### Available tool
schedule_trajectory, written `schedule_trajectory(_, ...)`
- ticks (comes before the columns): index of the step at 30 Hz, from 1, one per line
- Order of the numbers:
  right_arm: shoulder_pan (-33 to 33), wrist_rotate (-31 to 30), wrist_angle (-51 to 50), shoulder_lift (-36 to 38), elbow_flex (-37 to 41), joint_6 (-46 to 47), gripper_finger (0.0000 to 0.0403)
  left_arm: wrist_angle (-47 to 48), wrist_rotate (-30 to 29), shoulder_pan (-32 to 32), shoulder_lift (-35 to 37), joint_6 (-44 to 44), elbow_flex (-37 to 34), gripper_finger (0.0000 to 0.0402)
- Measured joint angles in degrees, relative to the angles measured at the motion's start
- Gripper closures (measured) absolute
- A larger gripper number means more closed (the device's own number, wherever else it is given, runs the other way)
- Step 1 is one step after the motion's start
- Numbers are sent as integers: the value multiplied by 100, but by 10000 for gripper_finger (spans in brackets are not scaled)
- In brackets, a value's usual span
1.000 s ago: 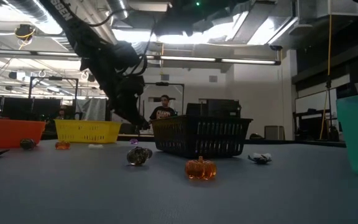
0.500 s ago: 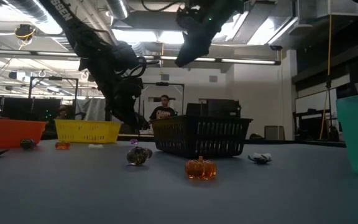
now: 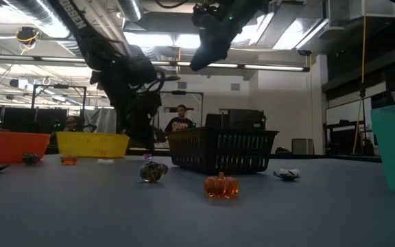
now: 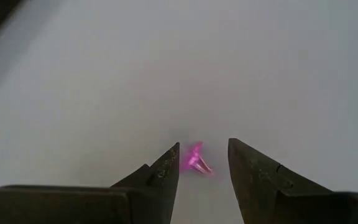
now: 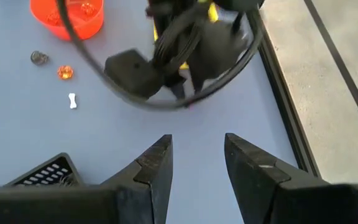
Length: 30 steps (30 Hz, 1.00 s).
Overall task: Sort Halloween decoration
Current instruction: Put the violet witch hat into the top yellow bin
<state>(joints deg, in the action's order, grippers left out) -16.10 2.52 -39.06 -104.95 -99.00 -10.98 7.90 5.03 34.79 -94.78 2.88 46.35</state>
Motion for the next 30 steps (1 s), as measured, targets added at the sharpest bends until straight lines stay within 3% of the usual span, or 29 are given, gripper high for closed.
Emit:
schedule_trajectory(8, 0, 0, 43, -4, 2, -157, 259, 17, -629, -155, -213, 68, 0, 280)
schedule_trajectory(19, 0, 0, 43, -4, 7, -170, 259, 19, -636, -154, -213, 85, 0, 280)
schedule_trajectory(30, 0, 1, 41, -7, 9, -170, 259, 47, -454, -153, -213, 673, 0, 280)
